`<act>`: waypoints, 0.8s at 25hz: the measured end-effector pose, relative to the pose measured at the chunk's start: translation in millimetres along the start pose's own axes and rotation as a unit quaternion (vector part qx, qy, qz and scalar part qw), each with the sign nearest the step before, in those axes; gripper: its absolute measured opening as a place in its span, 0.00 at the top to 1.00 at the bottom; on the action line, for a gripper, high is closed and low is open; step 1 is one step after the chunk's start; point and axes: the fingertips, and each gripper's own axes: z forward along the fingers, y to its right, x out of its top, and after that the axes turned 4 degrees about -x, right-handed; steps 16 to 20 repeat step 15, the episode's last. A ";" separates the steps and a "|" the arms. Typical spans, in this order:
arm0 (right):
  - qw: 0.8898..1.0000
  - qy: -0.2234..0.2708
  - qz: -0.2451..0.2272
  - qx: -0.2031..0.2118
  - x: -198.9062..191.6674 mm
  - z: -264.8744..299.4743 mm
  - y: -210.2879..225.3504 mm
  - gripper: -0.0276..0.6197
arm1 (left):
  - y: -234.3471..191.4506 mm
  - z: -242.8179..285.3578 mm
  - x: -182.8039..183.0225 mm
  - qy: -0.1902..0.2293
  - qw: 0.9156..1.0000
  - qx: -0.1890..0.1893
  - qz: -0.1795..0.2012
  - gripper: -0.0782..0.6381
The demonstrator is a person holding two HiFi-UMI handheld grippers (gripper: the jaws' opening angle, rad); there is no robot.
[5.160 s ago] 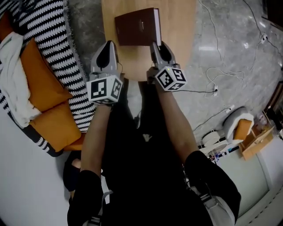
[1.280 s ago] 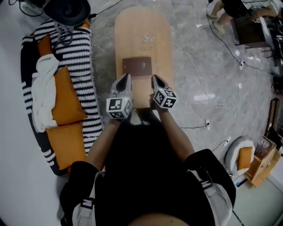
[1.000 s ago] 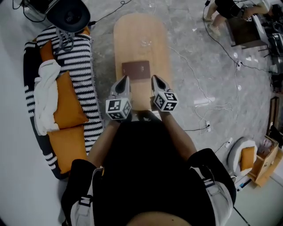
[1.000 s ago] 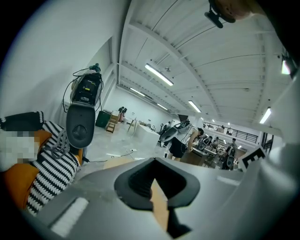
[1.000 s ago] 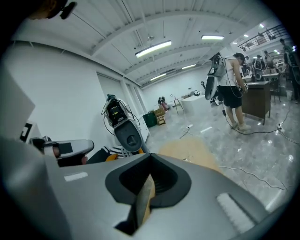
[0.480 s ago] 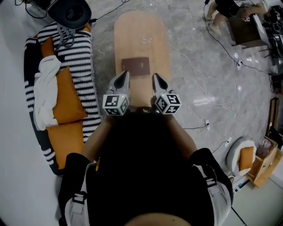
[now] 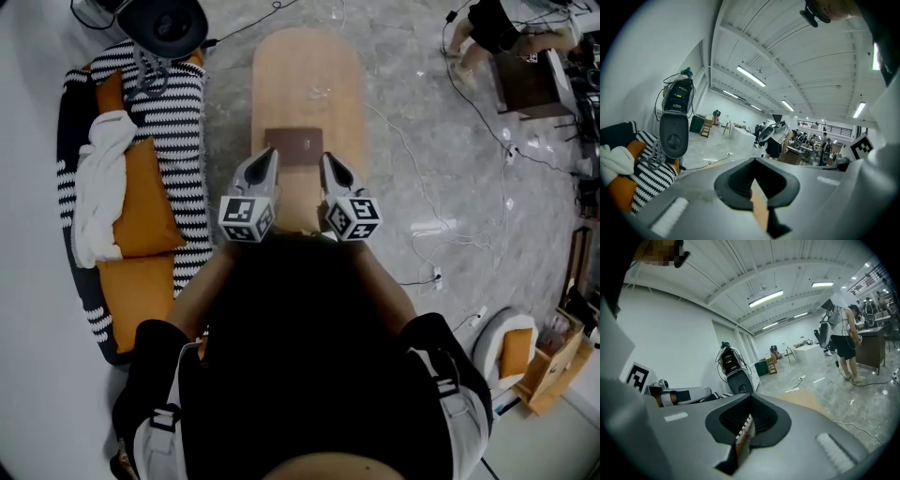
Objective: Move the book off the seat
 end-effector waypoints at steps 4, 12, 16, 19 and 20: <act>1.000 -0.002 -0.008 0.013 -0.6 7.2 -5.1 0.95 | -9.3 -1.0 6.1 0.007 1.000 0.011 0.001 0.88; 0.999 0.000 -0.015 0.033 0.9 12.9 -10.3 0.95 | -17.3 -4.4 5.6 0.011 1.000 0.025 0.002 0.88; 0.999 0.001 -0.018 0.038 4.5 11.4 -7.0 0.95 | -13.3 -0.6 6.6 0.012 1.000 0.026 0.001 0.88; 0.999 0.001 -0.018 0.038 4.5 11.4 -7.0 0.95 | -13.3 -0.6 6.6 0.012 1.000 0.026 0.001 0.88; 0.999 0.001 -0.018 0.038 4.5 11.4 -7.0 0.95 | -13.3 -0.6 6.6 0.012 1.000 0.026 0.001 0.88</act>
